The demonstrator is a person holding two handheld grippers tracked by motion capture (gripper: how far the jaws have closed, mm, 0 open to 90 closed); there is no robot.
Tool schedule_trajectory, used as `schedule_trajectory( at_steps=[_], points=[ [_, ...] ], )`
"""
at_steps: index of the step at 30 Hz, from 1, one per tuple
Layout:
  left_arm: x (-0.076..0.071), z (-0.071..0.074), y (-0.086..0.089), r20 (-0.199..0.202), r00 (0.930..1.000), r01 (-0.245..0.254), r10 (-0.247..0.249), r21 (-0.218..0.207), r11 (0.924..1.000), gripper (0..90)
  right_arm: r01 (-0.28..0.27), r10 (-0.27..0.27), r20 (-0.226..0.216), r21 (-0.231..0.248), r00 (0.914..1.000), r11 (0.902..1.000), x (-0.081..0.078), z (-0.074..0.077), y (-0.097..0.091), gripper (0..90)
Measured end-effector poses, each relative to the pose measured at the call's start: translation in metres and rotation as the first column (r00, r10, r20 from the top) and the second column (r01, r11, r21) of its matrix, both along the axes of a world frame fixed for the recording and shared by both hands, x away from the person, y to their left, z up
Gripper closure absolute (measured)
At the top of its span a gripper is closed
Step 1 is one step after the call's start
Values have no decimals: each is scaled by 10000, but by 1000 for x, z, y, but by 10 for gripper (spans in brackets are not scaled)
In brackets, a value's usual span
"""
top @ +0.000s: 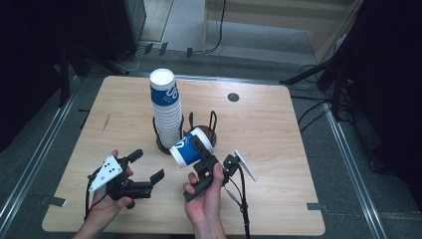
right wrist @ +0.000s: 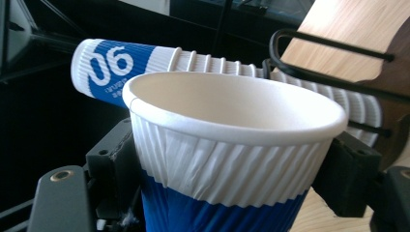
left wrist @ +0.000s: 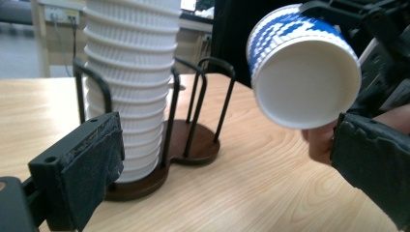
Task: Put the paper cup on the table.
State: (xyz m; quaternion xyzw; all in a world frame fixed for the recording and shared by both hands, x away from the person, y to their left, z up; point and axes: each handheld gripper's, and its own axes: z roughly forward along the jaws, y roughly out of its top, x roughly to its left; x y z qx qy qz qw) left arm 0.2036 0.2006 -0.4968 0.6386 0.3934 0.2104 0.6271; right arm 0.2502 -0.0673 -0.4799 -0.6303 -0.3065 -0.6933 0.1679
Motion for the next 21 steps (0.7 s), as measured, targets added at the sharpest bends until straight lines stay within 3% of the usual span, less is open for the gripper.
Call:
schedule_trajectory(
  at_steps=[10, 15, 17, 21],
  points=[
    [4, -12, 12, -321, 9987, -380, 394, 426, 9984, 0, 288, -216, 672, -1069, 9975, 9939, 3, -1, -5, 216],
    [7, -19, 21, -607, 9953, -725, 757, 523, 9960, 0, 528, -320, 1109, -1903, 9933, 9803, 4, 1, -7, 217],
    [9, -20, 25, -770, 9930, -862, 892, 413, 9954, 0, 610, -370, 1183, -2061, 9923, 9766, 4, 1, -9, 217],
    [11, -23, 31, -854, 9906, -1035, 1069, 443, 9936, 0, 642, -349, 1574, -1851, 9869, 9806, 6, -1, -12, 216]
  ],
)
